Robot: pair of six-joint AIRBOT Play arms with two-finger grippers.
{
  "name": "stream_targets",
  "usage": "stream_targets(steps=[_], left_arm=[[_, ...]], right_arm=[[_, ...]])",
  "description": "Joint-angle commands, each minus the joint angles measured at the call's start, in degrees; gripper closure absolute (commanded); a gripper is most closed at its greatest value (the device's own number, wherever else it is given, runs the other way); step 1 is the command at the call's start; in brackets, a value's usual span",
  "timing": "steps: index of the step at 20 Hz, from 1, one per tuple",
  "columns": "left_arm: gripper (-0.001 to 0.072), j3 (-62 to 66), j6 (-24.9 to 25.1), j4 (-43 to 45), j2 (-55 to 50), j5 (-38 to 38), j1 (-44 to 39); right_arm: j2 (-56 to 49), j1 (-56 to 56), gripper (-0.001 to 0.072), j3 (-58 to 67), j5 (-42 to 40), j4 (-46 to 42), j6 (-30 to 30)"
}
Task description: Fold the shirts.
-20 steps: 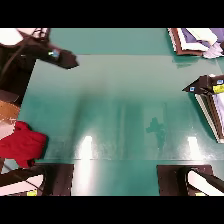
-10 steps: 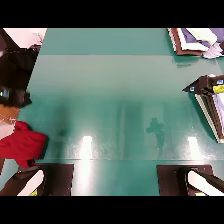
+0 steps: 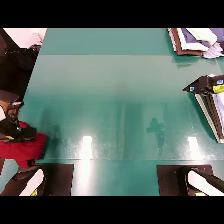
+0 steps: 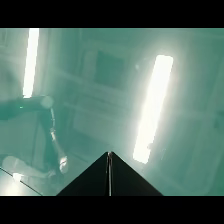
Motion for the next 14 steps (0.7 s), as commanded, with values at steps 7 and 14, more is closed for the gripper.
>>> stream_targets(steps=[7, 14], left_arm=[[0.0681, 3.76, -1.51, -3.8, 0.15, 2.38, 0.09], [0.0682, 41.81, 0.26, -26.88, 0.57, 1.57, -3.87]], right_arm=[[0.0, 0.04, 0.0692, 0.33, -1.4, 0.24, -0.04], [0.0, 0.04, 0.0692, 13.49, -4.39, 0.24, 0.0]])
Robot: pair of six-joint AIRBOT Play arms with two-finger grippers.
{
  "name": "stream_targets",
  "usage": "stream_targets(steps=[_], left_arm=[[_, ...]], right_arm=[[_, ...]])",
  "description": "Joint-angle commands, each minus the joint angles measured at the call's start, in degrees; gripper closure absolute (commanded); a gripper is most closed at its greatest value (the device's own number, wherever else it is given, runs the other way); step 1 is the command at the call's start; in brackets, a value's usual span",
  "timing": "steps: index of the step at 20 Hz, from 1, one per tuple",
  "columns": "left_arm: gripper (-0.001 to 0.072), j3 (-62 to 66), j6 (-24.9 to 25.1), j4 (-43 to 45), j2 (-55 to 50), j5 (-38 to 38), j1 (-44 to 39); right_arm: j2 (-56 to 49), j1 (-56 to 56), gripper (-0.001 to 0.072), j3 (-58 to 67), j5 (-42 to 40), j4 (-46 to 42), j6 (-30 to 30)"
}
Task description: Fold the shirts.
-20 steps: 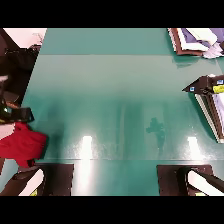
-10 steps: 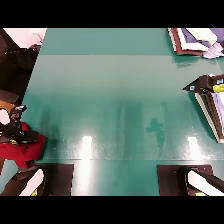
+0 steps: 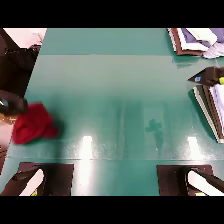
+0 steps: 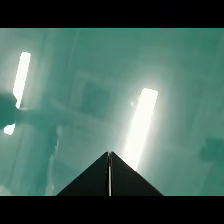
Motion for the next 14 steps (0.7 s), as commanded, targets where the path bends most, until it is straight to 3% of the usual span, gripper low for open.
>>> stream_targets(steps=[1, 5, 9, 14], left_arm=[[0.0682, 18.43, 0.42, -9.09, 0.07, 0.28, -4.94], [0.0682, 32.33, -0.07, -9.09, 0.04, 7.04, -16.9], [0.0682, 34.58, -0.11, -14.32, -0.9, 15.76, -25.09], [0.0681, 34.45, 1.2, -16.35, -11.63, 13.55, -36.02]], right_arm=[[-0.02, 0.04, 0.0692, 7.15, -2.51, 0.0, 0.07], [-0.02, 0.04, 0.0692, 12.63, -4.92, 0.0, 0.07], [-0.04, 0.04, 0.0692, 14.53, -6.32, 0.0, 0.07], [-0.04, 0.04, 0.0693, 14.53, -6.23, 0.0, 0.09]])
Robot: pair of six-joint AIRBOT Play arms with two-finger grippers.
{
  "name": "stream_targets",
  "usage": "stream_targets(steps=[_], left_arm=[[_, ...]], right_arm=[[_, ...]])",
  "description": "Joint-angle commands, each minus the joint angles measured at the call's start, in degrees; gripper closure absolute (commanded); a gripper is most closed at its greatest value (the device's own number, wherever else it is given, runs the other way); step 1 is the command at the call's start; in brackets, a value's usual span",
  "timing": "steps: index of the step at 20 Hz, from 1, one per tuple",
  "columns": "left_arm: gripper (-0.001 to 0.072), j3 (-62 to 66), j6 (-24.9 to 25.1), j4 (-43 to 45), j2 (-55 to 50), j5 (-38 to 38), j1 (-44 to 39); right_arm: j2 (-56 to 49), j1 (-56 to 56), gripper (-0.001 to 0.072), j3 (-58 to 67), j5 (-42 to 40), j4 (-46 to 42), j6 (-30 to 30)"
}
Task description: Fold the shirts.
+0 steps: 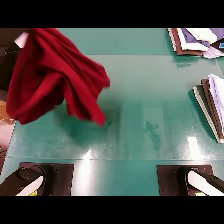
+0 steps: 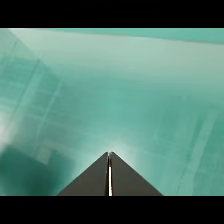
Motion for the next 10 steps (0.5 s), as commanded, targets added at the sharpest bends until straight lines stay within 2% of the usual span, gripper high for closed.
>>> stream_targets(steps=[1, 3, 5, 6, 7, 8, 10], left_arm=[[0.0681, 0.63, 1.77, -1.79, -8.83, -0.96, -8.59], [0.068, 0.63, 1.92, -1.86, -15.91, -2.12, -13.14], [0.0678, 0.63, 4.87, -1.86, -23.06, -2.97, -16.94], [0.0617, 0.66, 6.4, -1.88, -26.18, -3.1, -18.08], [0.0289, 0.66, 6.4, -1.81, -29.09, -3.04, -18.62], [0.0084, 0.66, 6.38, -1.49, -31.1, -3.02, -18.6], [0.0106, 0.66, 6.38, 0.87, -32.79, -2.95, -16.46]], right_arm=[[-0.04, 0.04, 0.0692, 0.39, -0.39, -0.02, 0.04], [-0.04, 0.04, 0.0692, 0.39, -0.37, -0.02, 0.04], [-0.04, 0.04, 0.0692, 0.39, -0.04, -0.02, 0.04], [-0.04, 0.04, 0.0693, 0.39, 0.28, -0.04, 0.04], [-0.04, 0.04, 0.0692, 0.39, 0.72, -0.07, 0.04], [-0.04, 0.04, 0.0692, 0.39, 1.25, -0.07, 0.04], [-0.04, 0.04, 0.0692, 0.39, 2.34, -0.15, 0.04]])
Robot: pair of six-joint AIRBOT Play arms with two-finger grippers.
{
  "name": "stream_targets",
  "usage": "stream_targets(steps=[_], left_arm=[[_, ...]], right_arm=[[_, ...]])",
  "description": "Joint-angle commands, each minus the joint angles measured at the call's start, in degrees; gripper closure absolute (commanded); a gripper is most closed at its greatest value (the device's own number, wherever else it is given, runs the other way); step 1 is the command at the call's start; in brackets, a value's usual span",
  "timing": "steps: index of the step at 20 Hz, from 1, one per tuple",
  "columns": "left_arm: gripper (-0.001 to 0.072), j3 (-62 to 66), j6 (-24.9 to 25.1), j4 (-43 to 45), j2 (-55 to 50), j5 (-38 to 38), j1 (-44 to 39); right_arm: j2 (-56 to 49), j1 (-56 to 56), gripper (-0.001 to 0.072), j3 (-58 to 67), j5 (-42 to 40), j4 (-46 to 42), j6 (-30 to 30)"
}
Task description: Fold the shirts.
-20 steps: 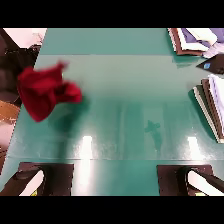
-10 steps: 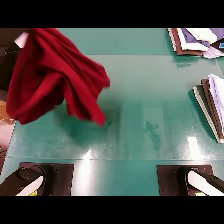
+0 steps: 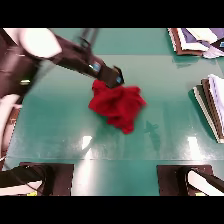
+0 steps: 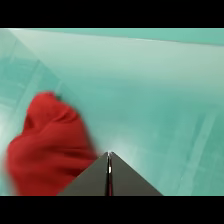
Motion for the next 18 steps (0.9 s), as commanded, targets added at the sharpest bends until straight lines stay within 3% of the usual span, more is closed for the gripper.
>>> stream_targets(steps=[1, 4, 9, 12, 18], left_arm=[[0.0106, 0.11, 1.16, 2.73, -4.85, -0.09, 2.21], [0.0106, -0.17, 1.11, 2.67, -5.05, -0.15, 10.88], [0.0106, -5.81, 1.16, -1.51, -8.63, 7.43, 20.9], [0.0106, -5.9, 1.46, -7.23, -15.98, 11.5, 23.54], [0.0106, -5.86, 7.19, -17.22, -26.64, 22.12, 23.58]], right_arm=[[-0.02, 0.04, 0.0692, 0.04, 1.77, -0.15, 0.0], [-0.02, 0.04, 0.0692, -0.04, 2.12, -0.15, 0.02], [-0.02, 0.04, 0.0693, -0.07, 2.16, -0.15, 0.02], [-0.02, 0.04, 0.0692, -0.07, 3.32, -0.2, 0.02], [0.0, 0.5, 0.0692, -6.67, 5.95, -0.09, 0.85]])
